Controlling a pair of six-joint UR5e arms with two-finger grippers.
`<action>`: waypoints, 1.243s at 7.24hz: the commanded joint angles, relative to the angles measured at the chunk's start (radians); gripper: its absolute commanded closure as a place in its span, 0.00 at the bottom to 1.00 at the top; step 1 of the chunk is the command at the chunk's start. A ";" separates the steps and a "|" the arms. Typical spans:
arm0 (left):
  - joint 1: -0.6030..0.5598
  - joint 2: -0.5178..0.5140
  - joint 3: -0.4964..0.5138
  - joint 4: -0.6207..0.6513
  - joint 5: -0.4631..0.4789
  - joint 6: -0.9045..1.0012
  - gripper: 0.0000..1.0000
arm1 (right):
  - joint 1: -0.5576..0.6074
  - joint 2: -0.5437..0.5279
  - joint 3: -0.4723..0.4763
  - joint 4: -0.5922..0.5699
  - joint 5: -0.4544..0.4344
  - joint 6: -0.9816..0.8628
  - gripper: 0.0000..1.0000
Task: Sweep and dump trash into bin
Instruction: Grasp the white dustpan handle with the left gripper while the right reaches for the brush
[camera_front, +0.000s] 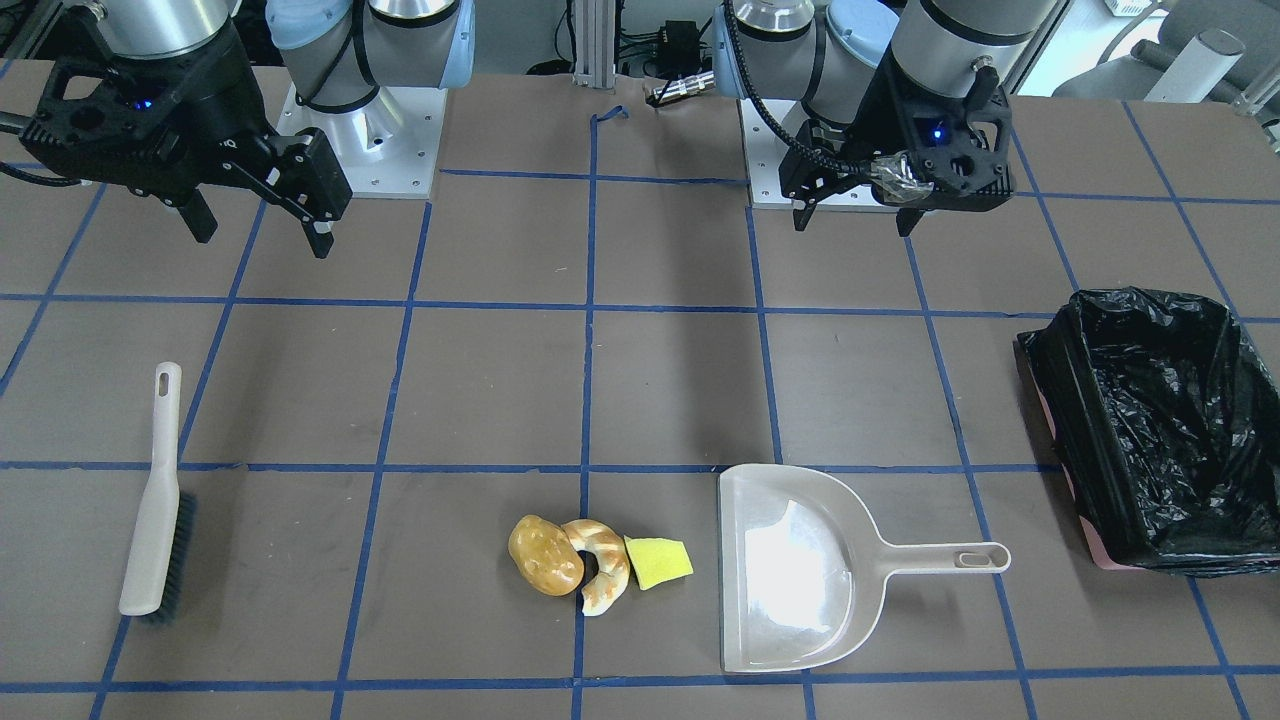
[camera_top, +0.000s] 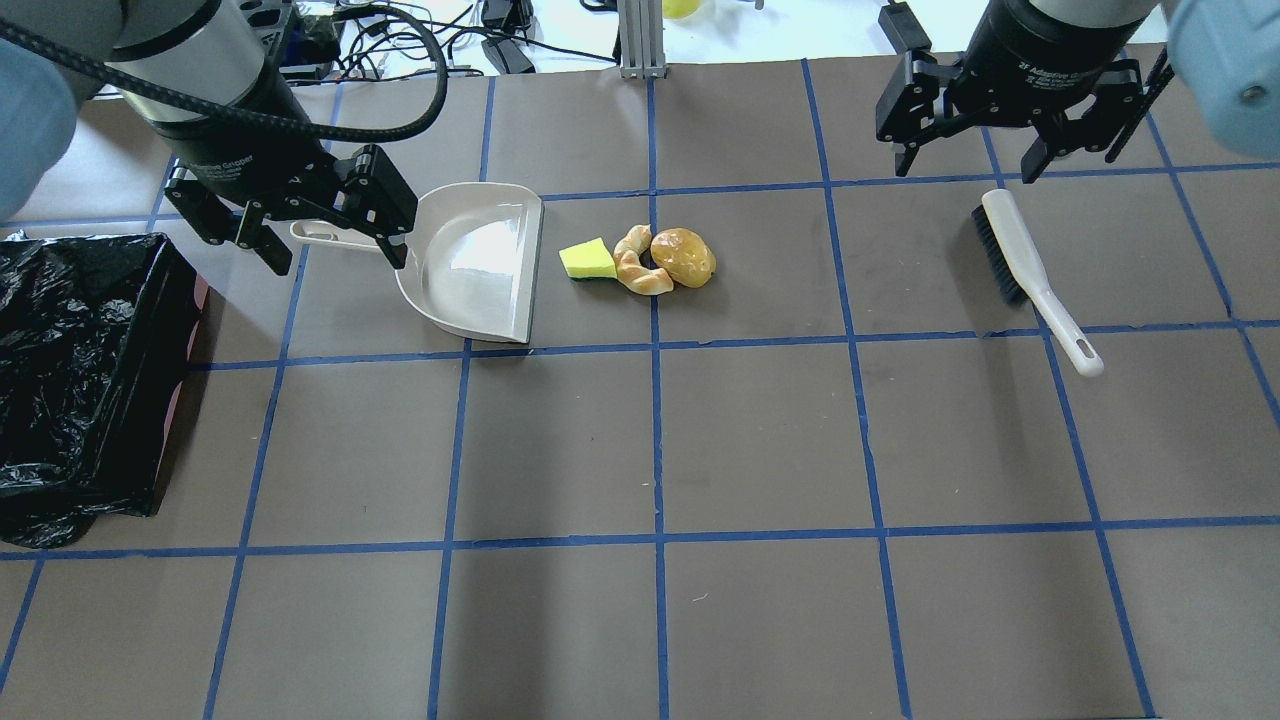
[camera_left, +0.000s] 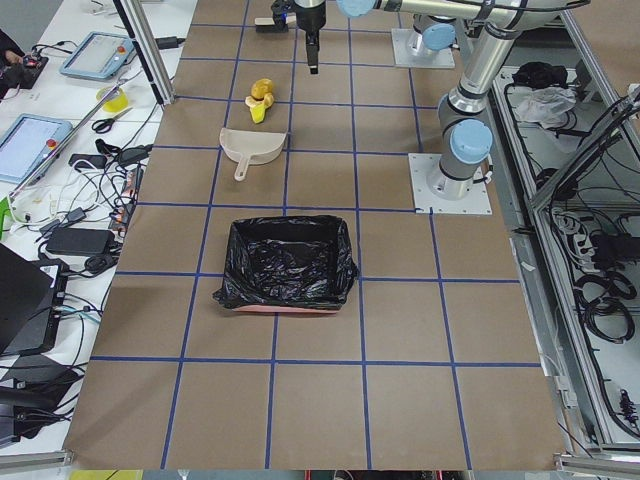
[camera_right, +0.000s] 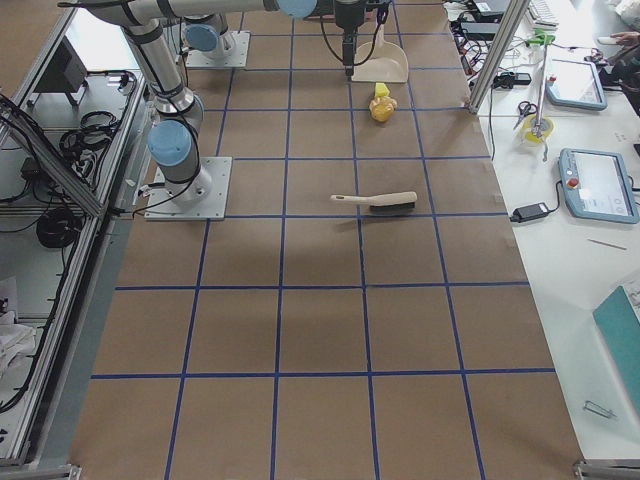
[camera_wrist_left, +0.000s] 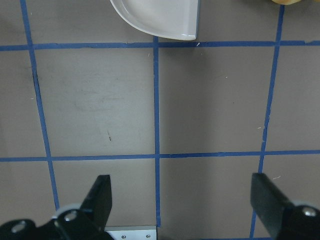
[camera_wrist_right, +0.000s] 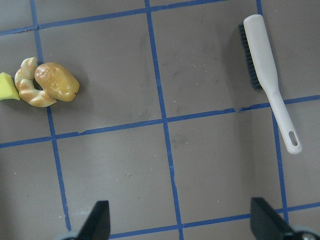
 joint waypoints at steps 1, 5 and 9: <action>0.002 -0.002 -0.001 0.012 0.001 0.007 0.00 | -0.001 0.000 0.000 0.002 -0.002 0.000 0.00; 0.005 -0.080 -0.004 0.015 -0.001 0.088 0.00 | -0.019 0.041 0.002 -0.008 -0.006 -0.021 0.00; 0.011 -0.275 -0.064 0.329 -0.001 0.313 0.00 | -0.342 0.038 0.113 -0.053 -0.048 -0.617 0.00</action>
